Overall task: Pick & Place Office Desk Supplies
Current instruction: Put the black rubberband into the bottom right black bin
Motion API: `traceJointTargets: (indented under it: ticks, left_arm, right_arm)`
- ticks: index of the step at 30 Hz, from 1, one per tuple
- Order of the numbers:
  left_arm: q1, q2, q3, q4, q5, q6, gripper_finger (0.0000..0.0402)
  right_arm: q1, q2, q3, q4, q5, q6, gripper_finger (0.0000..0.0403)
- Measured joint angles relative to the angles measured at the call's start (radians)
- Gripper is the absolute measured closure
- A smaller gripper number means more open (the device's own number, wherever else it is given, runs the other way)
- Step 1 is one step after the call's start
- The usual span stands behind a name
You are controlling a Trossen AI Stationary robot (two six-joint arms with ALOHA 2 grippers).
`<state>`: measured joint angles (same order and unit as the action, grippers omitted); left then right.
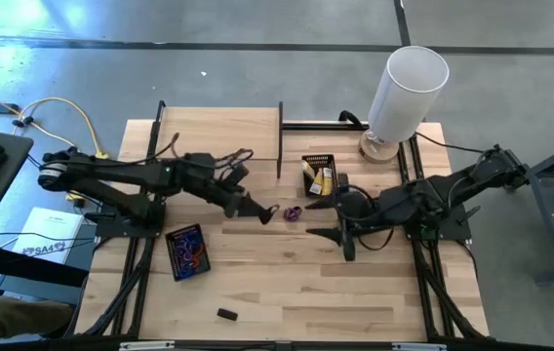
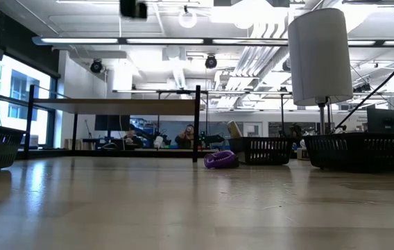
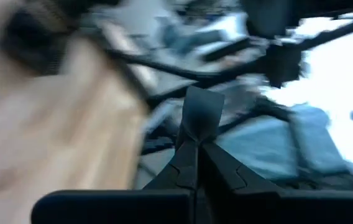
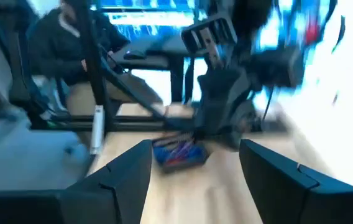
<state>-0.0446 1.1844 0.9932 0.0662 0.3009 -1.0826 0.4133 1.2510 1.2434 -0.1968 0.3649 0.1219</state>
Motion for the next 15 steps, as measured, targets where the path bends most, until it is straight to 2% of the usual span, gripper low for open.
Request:
traceJointTargets:
  ticks: [3,6,10,15]
  left_arm:
    - [-0.025,0.019,0.002,0.136,0.046,-0.035,0.0400]
    - [-0.041,0.044,0.002,0.210,0.079,-0.071,0.0400]
    - [-0.058,0.078,0.001,0.275,0.083,-0.118,0.0400]
    - [-0.056,0.123,0.001,0.294,0.085,-0.142,0.0400]
  right_arm:
    - [-0.013,0.000,0.000,0.056,0.001,-0.256,0.0171]
    - [-0.034,0.000,0.000,0.058,0.008,-0.385,0.0171]
    - [-0.076,0.020,0.001,0.058,-0.039,-0.403,0.0172]
    - [-0.108,0.082,0.001,0.084,-0.198,-0.383,0.0179]
